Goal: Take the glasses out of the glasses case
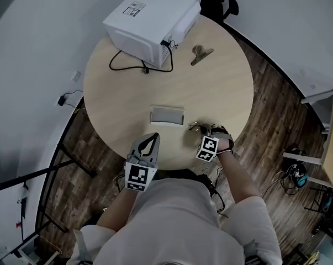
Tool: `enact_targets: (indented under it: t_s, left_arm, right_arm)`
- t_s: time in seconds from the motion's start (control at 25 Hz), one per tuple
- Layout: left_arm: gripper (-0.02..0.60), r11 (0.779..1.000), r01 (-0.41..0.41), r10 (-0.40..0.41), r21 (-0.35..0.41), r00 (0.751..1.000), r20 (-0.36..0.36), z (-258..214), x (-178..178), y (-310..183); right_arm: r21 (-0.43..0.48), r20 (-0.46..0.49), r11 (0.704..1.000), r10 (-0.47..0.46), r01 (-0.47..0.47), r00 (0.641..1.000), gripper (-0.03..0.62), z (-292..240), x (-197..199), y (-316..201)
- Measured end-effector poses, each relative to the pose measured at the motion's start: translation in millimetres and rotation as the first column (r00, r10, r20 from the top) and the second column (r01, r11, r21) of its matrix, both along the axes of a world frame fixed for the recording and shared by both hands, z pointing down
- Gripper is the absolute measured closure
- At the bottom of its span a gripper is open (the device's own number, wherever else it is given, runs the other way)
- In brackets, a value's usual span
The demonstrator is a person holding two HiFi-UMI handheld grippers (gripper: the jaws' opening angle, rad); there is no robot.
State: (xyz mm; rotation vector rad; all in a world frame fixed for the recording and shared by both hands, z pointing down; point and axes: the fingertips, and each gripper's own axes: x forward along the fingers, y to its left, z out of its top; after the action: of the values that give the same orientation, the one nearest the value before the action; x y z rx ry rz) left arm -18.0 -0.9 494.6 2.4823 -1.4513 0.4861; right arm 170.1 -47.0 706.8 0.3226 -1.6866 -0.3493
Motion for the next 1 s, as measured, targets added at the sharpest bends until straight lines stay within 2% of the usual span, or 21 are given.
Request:
enact_targets:
  t_s: [0.64,1.0]
  left_arm:
    - [0.574,0.999,0.026,-0.025,-0.047,0.999,0.034,15,-7,3]
    - [0.573,0.999,0.027,-0.026,-0.038,0.999,0.028,12,-3,5]
  right_arm:
    - [-0.053,0.010,0.998,-0.017,0.018,1.000,0.576,13,3,-9]
    - [-0.060,0.018,0.998,-0.006,0.007,1.000,0.572,9,1,-8]
